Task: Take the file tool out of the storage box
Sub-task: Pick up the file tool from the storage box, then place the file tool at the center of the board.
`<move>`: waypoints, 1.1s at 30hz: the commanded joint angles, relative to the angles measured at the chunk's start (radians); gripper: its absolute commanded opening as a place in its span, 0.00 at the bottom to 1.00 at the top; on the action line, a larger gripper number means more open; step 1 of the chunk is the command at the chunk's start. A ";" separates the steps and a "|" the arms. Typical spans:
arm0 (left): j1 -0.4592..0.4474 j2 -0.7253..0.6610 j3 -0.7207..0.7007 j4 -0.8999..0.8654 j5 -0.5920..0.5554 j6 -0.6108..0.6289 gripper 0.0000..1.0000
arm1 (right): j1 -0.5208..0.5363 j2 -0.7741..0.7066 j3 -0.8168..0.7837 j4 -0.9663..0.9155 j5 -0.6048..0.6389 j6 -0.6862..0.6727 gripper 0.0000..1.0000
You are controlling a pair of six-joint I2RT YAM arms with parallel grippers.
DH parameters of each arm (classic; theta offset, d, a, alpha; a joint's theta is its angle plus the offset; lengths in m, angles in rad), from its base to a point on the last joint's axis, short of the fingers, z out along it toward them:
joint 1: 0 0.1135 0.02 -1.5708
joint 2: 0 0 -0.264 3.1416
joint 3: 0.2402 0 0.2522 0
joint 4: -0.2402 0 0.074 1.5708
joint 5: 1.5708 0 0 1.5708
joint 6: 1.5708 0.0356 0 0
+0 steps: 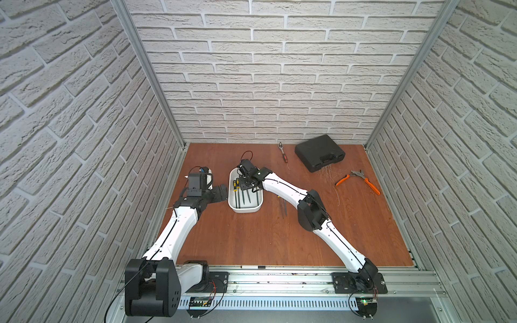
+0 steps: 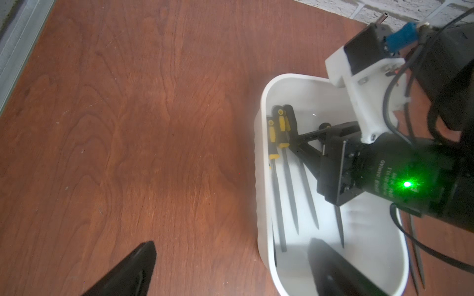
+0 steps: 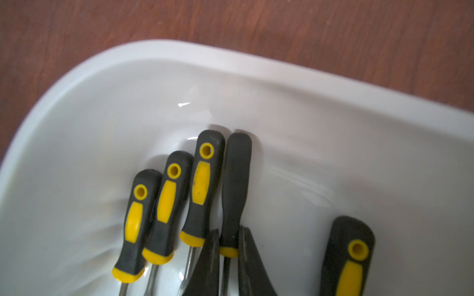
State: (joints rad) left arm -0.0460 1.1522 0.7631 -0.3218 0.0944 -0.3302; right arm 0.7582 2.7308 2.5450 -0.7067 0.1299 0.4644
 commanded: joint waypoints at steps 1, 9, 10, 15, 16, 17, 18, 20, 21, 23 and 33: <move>0.005 -0.019 -0.004 0.021 -0.002 0.006 0.99 | 0.004 -0.069 -0.029 0.031 -0.009 -0.009 0.02; 0.006 -0.014 -0.004 0.029 0.001 0.005 0.99 | 0.007 -0.312 -0.232 0.140 -0.023 -0.043 0.02; 0.006 -0.014 -0.004 0.029 0.001 0.005 0.98 | 0.006 -0.349 -0.259 0.136 -0.023 -0.053 0.02; 0.008 -0.007 -0.001 0.034 0.002 0.006 0.99 | 0.003 -0.576 -0.517 0.201 0.021 -0.090 0.02; 0.009 -0.004 0.002 0.035 0.004 0.006 0.98 | -0.003 -0.624 -0.580 0.221 0.034 -0.089 0.02; 0.009 0.002 0.004 0.036 0.007 0.006 0.98 | -0.009 -0.670 -0.634 0.229 0.053 -0.079 0.02; 0.009 0.005 0.006 0.034 0.010 0.008 0.99 | -0.019 -0.704 -0.680 0.231 0.061 -0.076 0.02; 0.010 0.007 0.006 0.035 0.010 0.007 0.99 | -0.042 -0.787 -0.779 0.228 0.083 -0.082 0.02; 0.012 0.007 0.005 0.038 0.009 0.005 0.99 | -0.055 -0.816 -0.823 0.225 0.093 -0.085 0.02; 0.014 0.005 0.001 0.046 0.007 0.005 0.99 | -0.090 -0.871 -0.919 0.223 0.098 -0.080 0.02; 0.021 0.014 0.002 0.055 0.016 0.003 0.99 | -0.219 -0.996 -1.269 0.276 0.108 -0.096 0.02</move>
State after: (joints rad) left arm -0.0326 1.1645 0.7631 -0.3069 0.0986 -0.3302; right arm 0.5362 1.7836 1.2995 -0.4763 0.2237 0.3870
